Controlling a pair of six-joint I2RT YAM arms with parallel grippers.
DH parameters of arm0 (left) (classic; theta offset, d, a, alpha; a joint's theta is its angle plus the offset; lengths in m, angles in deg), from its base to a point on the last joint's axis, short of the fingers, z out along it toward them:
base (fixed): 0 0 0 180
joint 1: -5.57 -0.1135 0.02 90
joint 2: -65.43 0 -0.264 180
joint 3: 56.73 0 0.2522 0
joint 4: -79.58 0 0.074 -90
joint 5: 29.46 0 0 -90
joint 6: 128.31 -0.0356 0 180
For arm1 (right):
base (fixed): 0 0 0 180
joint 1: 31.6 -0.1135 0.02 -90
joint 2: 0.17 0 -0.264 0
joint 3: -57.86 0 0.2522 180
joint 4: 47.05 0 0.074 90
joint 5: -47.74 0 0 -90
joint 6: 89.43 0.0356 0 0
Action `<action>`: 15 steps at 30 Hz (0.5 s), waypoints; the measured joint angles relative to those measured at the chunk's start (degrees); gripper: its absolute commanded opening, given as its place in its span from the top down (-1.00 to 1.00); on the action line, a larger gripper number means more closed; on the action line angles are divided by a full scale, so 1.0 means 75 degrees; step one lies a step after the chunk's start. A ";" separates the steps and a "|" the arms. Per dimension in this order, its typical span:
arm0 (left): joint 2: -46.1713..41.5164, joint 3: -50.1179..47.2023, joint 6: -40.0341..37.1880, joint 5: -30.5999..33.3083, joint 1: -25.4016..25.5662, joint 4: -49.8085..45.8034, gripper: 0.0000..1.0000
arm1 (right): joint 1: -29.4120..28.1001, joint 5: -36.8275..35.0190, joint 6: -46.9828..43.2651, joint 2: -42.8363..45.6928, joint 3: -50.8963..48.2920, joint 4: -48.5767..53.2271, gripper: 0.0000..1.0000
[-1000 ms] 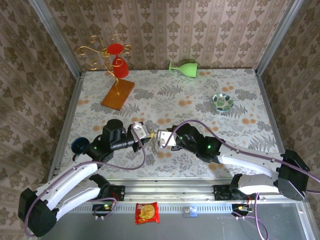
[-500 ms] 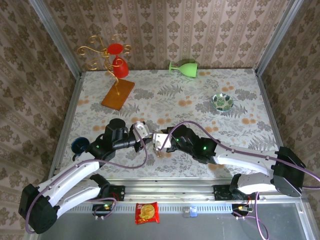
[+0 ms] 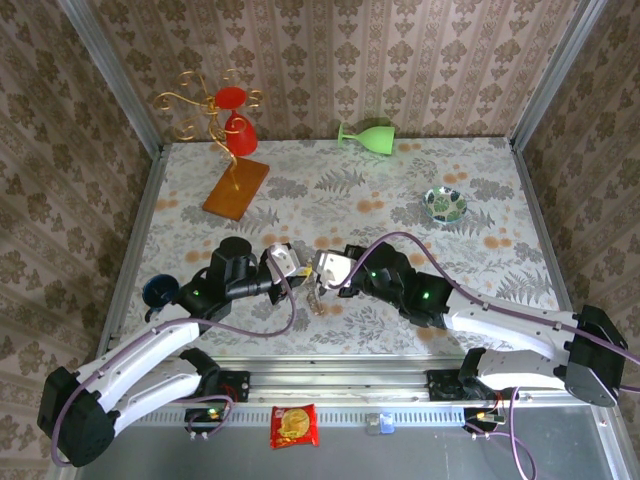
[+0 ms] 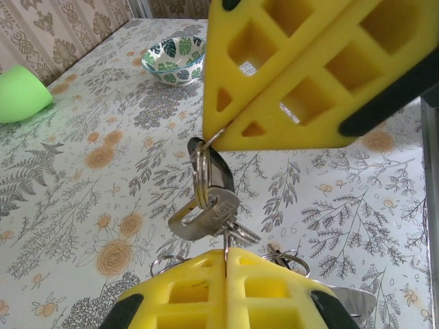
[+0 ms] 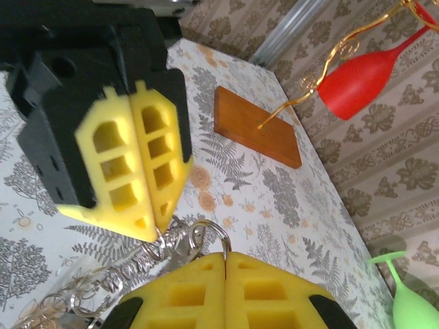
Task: Put the keys on the keyring
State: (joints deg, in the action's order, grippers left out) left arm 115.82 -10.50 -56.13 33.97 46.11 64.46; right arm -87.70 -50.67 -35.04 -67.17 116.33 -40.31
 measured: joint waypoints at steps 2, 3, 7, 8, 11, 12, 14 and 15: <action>-0.0073 0.0000 0.0000 0.0044 0.0000 0.0000 1.00 | 0.0082 0.0003 -0.0055 0.0003 -0.0009 0.0044 1.00; -0.0119 0.0000 0.0000 0.0085 0.0000 0.0000 1.00 | 0.0143 0.0017 -0.0085 0.0029 -0.0029 0.0058 1.00; -0.0254 0.0000 -0.0012 0.0221 0.0000 0.0003 1.00 | 0.0408 0.0047 -0.0382 0.0233 -0.0128 0.0251 1.00; -0.0265 0.0000 -0.0026 0.0254 0.0000 0.0006 1.00 | 0.0443 0.0067 -0.0533 0.0303 -0.0146 0.0326 1.00; -0.0271 0.0000 -0.0032 0.0318 0.0000 0.0020 1.00 | 0.0481 0.0277 -0.0976 0.0391 -0.0178 0.0431 1.00; -0.0271 0.0000 -0.0032 0.0321 0.0000 0.0020 1.00 | 0.0481 0.0379 -0.1064 0.0391 -0.0178 0.0455 1.00; -0.0268 0.0000 -0.0032 0.0321 0.0000 0.0020 1.00 | 0.0475 0.0615 -0.1230 0.0370 -0.0175 0.0510 1.00; -0.0268 0.0000 -0.0032 0.0321 0.0000 0.0020 1.00 | 0.0472 0.0702 -0.1268 0.0347 -0.0175 0.0513 1.00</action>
State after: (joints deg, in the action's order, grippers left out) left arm 113.81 -10.50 -56.38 36.38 46.11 64.61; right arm -84.16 -45.40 -44.55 -64.57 115.02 -36.47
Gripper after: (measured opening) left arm 0.053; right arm 0.063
